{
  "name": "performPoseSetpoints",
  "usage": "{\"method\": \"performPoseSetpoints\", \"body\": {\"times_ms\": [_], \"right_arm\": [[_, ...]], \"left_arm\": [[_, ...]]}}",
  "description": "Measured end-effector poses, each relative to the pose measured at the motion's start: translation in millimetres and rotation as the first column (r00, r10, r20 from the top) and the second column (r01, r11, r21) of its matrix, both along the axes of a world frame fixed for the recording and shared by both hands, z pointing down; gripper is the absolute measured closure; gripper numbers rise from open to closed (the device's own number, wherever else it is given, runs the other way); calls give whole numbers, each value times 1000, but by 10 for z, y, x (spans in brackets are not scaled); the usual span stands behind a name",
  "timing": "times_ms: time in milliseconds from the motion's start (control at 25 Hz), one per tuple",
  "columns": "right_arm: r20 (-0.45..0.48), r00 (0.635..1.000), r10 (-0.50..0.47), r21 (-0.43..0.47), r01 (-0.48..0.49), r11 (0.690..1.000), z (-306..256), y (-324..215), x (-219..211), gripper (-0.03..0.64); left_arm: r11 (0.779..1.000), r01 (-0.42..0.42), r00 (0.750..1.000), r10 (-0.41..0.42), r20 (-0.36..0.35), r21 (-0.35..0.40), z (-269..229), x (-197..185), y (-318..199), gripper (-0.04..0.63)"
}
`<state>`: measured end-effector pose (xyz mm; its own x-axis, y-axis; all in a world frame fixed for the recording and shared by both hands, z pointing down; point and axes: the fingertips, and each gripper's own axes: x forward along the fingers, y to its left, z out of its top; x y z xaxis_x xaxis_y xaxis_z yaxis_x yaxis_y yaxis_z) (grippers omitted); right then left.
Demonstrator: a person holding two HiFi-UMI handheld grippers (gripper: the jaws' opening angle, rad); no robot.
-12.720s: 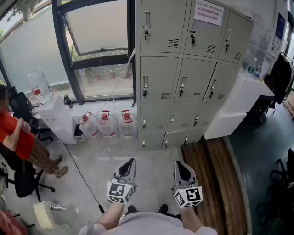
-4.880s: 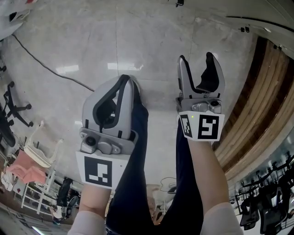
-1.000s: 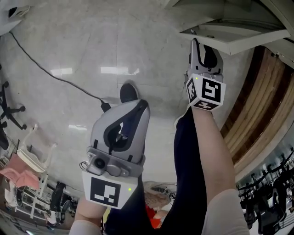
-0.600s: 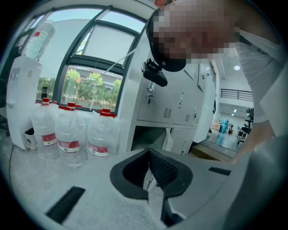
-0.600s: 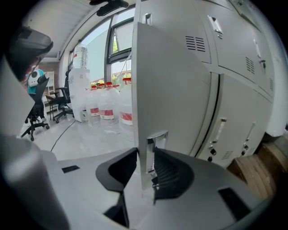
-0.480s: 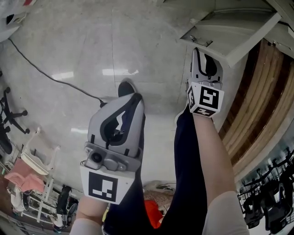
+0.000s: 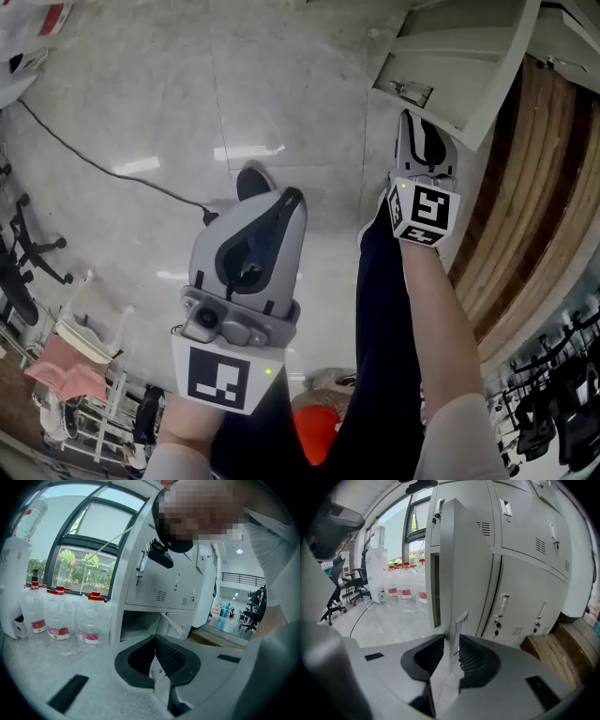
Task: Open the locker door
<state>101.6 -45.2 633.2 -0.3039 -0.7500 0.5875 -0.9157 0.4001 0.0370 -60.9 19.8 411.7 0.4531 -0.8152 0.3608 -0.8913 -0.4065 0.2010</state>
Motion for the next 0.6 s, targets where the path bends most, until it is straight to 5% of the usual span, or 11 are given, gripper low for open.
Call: {"method": "performPoseSetpoints", "body": {"times_ms": [600], "right_arm": [[-7,972,234,-5,-234,972,1,85,1121,558]], "left_arm": [[989,-146,989,146,2,-11,2,792,-24,586]]}}
